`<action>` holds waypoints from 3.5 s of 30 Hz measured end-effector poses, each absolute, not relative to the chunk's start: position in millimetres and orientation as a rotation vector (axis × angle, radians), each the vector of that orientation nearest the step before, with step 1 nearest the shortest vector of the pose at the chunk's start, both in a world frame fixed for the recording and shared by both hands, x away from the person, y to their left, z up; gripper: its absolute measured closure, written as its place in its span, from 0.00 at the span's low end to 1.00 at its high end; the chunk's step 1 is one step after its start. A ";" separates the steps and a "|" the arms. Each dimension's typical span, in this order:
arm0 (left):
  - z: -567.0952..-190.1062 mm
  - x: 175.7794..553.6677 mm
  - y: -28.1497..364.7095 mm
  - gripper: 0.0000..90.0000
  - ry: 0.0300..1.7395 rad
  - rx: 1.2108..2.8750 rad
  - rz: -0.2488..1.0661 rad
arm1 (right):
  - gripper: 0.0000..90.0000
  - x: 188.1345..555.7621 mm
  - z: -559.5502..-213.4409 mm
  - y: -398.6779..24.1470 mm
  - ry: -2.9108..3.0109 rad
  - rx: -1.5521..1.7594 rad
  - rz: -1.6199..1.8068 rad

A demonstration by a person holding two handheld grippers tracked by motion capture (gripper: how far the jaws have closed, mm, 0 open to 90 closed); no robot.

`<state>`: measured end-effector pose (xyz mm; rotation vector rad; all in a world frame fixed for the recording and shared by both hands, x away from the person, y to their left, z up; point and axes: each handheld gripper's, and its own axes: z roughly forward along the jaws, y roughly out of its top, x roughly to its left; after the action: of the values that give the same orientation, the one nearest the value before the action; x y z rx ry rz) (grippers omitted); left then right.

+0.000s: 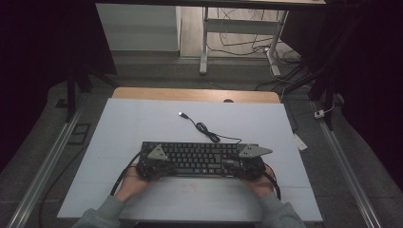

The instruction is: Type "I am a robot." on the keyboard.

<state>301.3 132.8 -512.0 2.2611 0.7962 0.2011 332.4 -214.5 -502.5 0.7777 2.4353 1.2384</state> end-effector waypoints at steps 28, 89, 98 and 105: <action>-517.3 302.4 132.4 0.99 0.800 2.252 0.240 | 0.61 333.9 -504.7 -214.4 2.444 0.787 1.217; -501.9 313.8 179.4 0.63 1.002 2.079 0.335 | 0.60 333.3 -505.1 -212.4 2.447 0.766 1.208; -505.6 315.7 184.6 0.83 1.031 2.122 0.362 | 0.59 332.9 -505.5 -211.5 2.452 0.768 1.203; -508.9 316.6 184.2 0.99 1.039 2.172 0.362 | 0.60 332.9 -505.5 -211.6 2.452 0.769 1.201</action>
<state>316.6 184.2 -508.9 2.1716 1.0392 0.3621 332.9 -211.6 -505.5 0.7685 2.4524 1.2008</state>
